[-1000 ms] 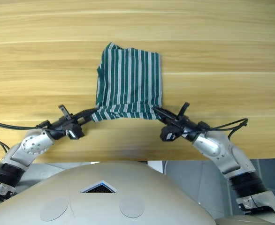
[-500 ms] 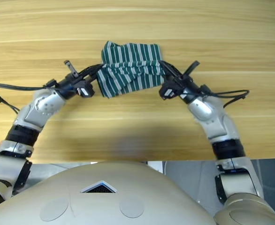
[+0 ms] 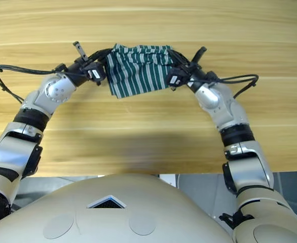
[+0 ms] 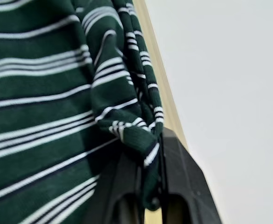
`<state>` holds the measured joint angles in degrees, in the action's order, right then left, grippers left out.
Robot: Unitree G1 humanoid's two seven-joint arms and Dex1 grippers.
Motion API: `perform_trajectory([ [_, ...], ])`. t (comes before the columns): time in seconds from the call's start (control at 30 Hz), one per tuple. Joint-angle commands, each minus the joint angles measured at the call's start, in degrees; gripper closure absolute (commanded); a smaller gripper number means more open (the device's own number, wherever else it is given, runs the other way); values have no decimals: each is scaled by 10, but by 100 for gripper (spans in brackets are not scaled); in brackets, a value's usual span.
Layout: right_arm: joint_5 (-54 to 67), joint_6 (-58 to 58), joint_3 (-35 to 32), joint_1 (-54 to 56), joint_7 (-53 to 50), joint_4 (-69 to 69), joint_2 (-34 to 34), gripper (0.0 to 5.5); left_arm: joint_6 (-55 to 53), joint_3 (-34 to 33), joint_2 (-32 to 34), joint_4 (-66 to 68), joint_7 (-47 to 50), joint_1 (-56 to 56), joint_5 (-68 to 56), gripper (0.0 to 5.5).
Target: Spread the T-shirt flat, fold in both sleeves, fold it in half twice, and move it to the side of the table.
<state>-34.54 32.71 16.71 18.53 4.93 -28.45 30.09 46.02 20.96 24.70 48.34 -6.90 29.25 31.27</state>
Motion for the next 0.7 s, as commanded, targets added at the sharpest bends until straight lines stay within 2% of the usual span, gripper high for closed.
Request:
perform_trajectory([
  [0.03,-13,2,15,51,-26,-65,-18,471,9,5,-21,65,-4,29,-10,516],
  [0.43,-40,-5,58,169,-113,-264,-71,253,-24,-31,-61,191,57,112,-43,331],
  [0.7,24,-56,13,257,-142,-406,-108,119,-117,-97,-74,258,118,148,-95,213],
])
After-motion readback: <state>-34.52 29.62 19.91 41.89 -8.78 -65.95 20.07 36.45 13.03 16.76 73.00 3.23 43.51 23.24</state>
